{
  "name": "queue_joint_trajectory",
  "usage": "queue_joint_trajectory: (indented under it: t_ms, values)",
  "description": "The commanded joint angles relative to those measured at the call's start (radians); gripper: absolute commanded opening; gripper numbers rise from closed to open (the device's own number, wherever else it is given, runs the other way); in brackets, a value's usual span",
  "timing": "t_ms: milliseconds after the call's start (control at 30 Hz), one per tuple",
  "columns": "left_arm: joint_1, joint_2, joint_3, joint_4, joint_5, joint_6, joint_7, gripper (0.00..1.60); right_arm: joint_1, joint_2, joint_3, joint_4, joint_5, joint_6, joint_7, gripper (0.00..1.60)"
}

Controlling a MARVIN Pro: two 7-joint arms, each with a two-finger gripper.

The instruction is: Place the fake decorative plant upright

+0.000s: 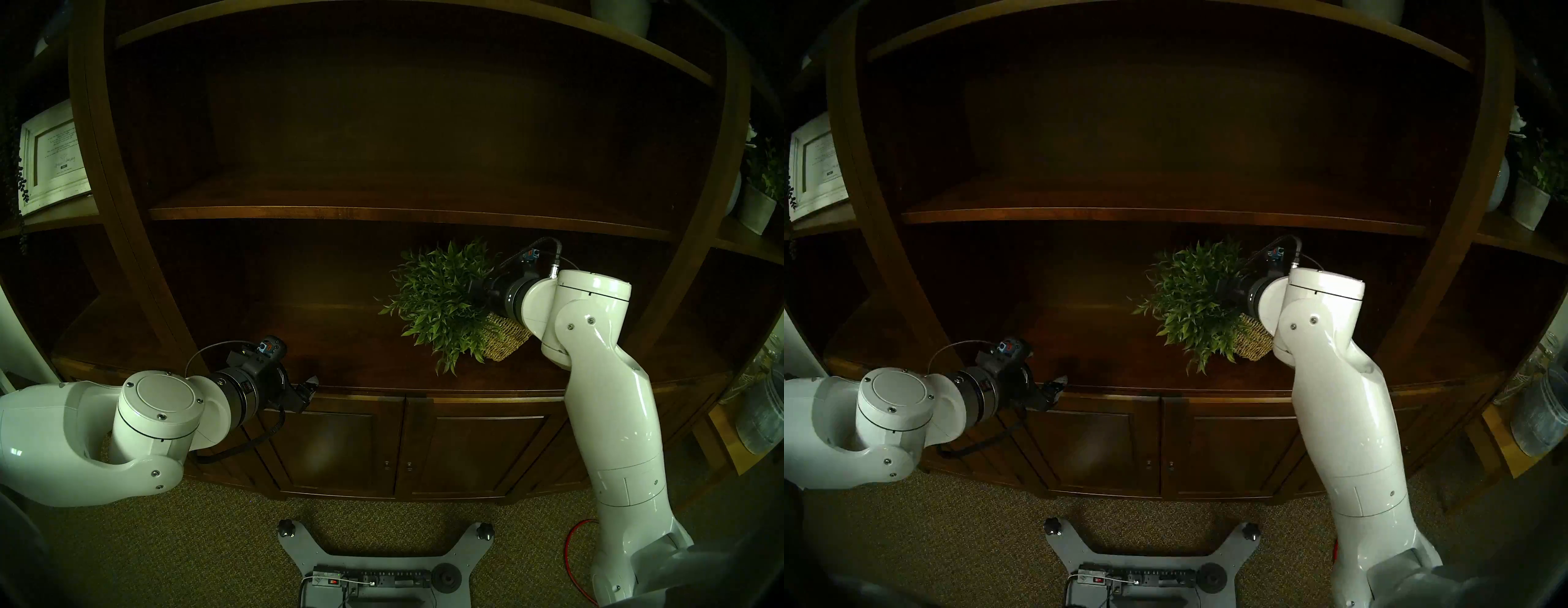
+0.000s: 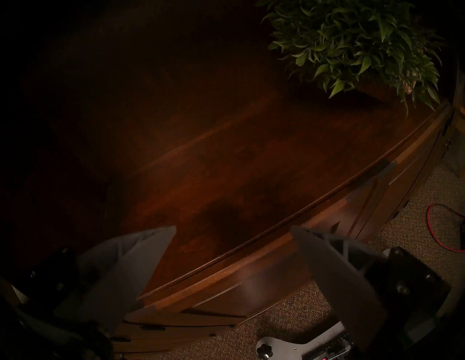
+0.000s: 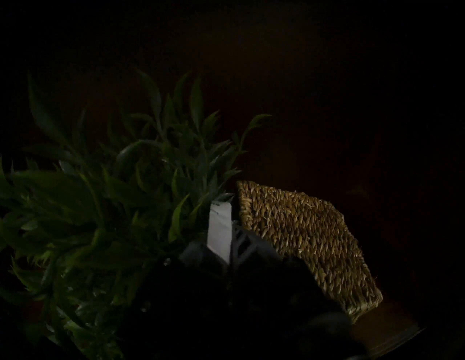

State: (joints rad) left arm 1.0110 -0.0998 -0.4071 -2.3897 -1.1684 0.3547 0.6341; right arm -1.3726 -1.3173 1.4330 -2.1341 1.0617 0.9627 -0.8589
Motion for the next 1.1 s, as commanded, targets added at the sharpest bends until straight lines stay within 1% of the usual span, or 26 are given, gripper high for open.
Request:
queue_joint_trajectory:
  t_ms: [0, 100, 133, 200, 233, 267, 300, 333, 467, 667, 1000, 1067]
  values:
    - [-0.019, 0.0, -0.019, -0.004, 0.002, -0.004, 0.001, 1.6, 0.029, -0.054, 0.095, -0.078, 0.098, -0.003, 0.013, 0.0]
    - [-0.019, 0.0, -0.019, -0.004, 0.002, -0.004, 0.001, 1.6, 0.022, -0.065, 0.122, -0.082, 0.142, -0.003, 0.004, 0.0]
    - [-0.019, 0.0, -0.019, -0.004, 0.002, -0.004, 0.001, 1.6, 0.022, -0.065, 0.122, -0.082, 0.142, -0.003, 0.004, 0.0]
    - [-0.019, 0.0, -0.019, -0.004, 0.002, -0.003, 0.0, 1.6, 0.014, -0.077, 0.148, -0.078, 0.187, -0.003, -0.002, 0.0]
    - [-0.019, 0.0, -0.019, -0.004, 0.002, -0.003, 0.0, 1.6, 0.014, -0.077, 0.148, -0.078, 0.187, -0.003, -0.002, 0.0]
    - [-0.02, 0.0, -0.019, -0.004, 0.001, -0.003, 0.0, 1.6, 0.012, -0.083, 0.156, -0.077, 0.202, -0.003, -0.004, 0.0]
    - [-0.02, 0.0, -0.019, -0.004, 0.001, -0.003, 0.0, 1.6, 0.003, -0.094, 0.178, -0.072, 0.233, -0.003, -0.003, 0.0]
    - [-0.02, 0.0, -0.019, -0.004, 0.001, -0.003, 0.0, 1.6, 0.003, -0.094, 0.178, -0.072, 0.233, -0.003, -0.003, 0.0]
    - [-0.02, 0.0, -0.02, -0.004, 0.001, -0.003, 0.0, 1.6, -0.011, -0.111, 0.219, -0.056, 0.291, -0.003, 0.007, 0.0]
    - [-0.02, 0.0, -0.02, -0.004, 0.001, -0.003, 0.0, 1.6, -0.017, -0.133, 0.259, -0.027, 0.336, -0.022, 0.015, 0.0]
    - [-0.02, 0.0, -0.02, -0.004, 0.001, -0.003, 0.0, 1.6, -0.028, -0.153, 0.295, 0.028, 0.349, -0.061, 0.044, 0.0]
    - [-0.02, 0.0, -0.02, -0.004, 0.001, -0.003, 0.0, 1.6, -0.028, -0.148, 0.289, 0.033, 0.335, -0.067, 0.046, 0.0]
